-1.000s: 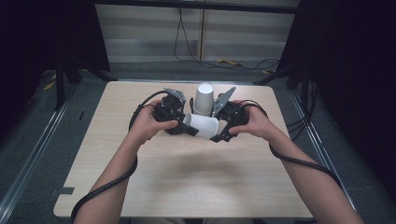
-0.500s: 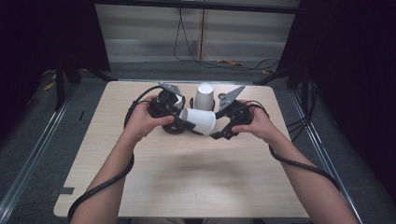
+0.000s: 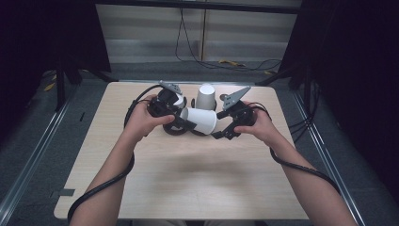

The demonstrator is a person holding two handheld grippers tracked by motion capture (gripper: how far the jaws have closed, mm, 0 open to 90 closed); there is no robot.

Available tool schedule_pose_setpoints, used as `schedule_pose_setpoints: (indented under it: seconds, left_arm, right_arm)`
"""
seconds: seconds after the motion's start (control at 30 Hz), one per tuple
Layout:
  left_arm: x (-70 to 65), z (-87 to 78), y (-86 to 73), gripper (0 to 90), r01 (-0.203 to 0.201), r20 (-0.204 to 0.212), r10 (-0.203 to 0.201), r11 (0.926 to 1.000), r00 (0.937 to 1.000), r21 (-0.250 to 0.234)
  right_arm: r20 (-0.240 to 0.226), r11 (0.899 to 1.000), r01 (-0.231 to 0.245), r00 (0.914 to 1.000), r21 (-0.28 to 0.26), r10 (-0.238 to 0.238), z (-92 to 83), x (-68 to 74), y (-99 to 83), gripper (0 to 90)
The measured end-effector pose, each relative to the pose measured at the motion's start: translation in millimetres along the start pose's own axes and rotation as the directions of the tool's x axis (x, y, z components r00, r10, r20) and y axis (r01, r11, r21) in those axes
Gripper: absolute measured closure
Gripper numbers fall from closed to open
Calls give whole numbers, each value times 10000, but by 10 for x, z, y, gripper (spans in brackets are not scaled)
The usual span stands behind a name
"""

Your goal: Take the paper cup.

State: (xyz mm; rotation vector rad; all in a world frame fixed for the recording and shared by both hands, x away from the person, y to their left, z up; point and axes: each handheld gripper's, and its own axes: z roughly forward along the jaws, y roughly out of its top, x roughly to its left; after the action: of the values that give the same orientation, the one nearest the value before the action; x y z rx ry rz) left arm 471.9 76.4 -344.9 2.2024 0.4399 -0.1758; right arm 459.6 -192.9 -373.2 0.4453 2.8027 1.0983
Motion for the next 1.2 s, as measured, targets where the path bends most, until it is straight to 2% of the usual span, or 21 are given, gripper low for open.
schedule_pose_setpoints:
  seconds: [0.17, 0.33, 0.7, 1.2]
  left_arm:
    - [-1, -3, 6, 334, 59, -3, -59, 10000, 10000, -78]
    - [-4, 0, 19, 334, 26, 68, -25, 9999, 10000, -140]
    - [1, 8, 22, 334, 208, 182, -202, 9993, 9996, -323]
    - [31, 49, -31, 333, 576, 373, -561, 9975, 9977, -400]
  right_arm:
    - [-53, 9999, -143, 9999, 74, 143, 18, -15, -3, 149]
    - [-63, 9998, -80, 9999, 164, 81, 20, -27, 18, 146]
    - [-620, 9964, -213, 9979, -820, 162, -18, -39, 6, 138]
    - [-627, 9940, -92, 9980, -1085, 24, -6, -14, 47, 138]
